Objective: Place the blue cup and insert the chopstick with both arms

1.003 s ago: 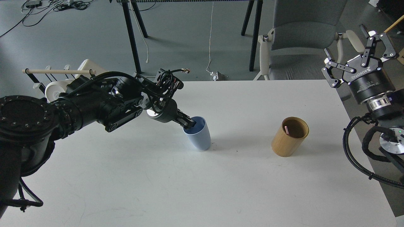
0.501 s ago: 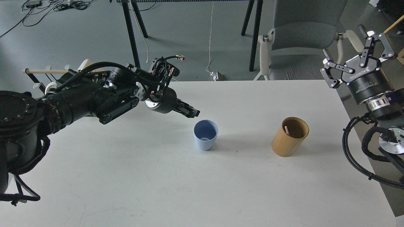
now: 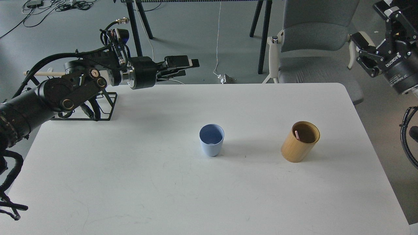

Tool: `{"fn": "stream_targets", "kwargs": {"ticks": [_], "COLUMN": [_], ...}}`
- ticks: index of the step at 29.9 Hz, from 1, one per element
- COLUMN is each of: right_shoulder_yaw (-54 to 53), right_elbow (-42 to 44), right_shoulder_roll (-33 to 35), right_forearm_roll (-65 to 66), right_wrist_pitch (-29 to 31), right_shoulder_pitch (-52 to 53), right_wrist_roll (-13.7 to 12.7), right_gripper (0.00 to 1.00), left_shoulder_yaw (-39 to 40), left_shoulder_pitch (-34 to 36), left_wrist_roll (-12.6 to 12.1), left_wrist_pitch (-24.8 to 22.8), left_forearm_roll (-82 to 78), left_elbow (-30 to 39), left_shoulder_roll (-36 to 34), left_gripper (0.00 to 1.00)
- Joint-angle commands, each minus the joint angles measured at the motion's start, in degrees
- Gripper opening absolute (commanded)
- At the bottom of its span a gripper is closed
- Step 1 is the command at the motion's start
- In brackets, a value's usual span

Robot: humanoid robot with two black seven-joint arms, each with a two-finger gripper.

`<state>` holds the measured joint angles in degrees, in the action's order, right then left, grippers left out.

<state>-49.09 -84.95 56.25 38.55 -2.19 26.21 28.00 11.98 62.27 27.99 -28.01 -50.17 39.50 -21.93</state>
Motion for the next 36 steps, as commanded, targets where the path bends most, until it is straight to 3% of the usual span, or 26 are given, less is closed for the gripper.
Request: {"fn": "stream_targets", "kwargs": {"ticks": [1,6,11,20,29,36], "right_shoulder_yaw": [0.3,0.3,0.3,1.0,5.6,7.6], "right_elbow": [-3.5,-3.5,-1.4,1.1,2.6,7.7], "right_shoulder_roll": [2.5,3.5,4.4,4.7,3.3,-2.3], "right_forearm_roll": [15.5,35.5,51.2,78.1,86.4,86.4], "right_wrist_pitch": [-12.1,-19.0,-25.3,-25.8,-25.8,-25.8], "right_shoulder_pitch": [-4.7,-10.5,-13.2,-17.3,-17.5,-14.9], "right_wrist_roll": [0.0,0.0,0.0,0.0,0.0,0.0], "right_gripper": [0.94,0.94,0.94,0.93,0.93,0.93], "left_shoulder_yaw": [7.6,15.9,18.8,18.8,18.9,18.9], "left_shoulder_pitch": [-4.2,-7.9,-9.3,-11.2,-13.0,-13.0], "left_wrist_roll": [0.0,0.0,0.0,0.0,0.0,0.0], "left_wrist_pitch": [0.0,0.0,0.0,0.0,0.0,0.0], "left_forearm_roll": [10.9,22.6,28.3,28.3,28.2,28.3], "left_elbow": [0.0,2.2,2.2,2.2,2.2,2.1], "left_shoulder_roll": [0.7,1.5,1.6,1.6,1.5,1.5], "left_gripper": [0.94,0.94,0.96,0.97,0.97,0.98]}}
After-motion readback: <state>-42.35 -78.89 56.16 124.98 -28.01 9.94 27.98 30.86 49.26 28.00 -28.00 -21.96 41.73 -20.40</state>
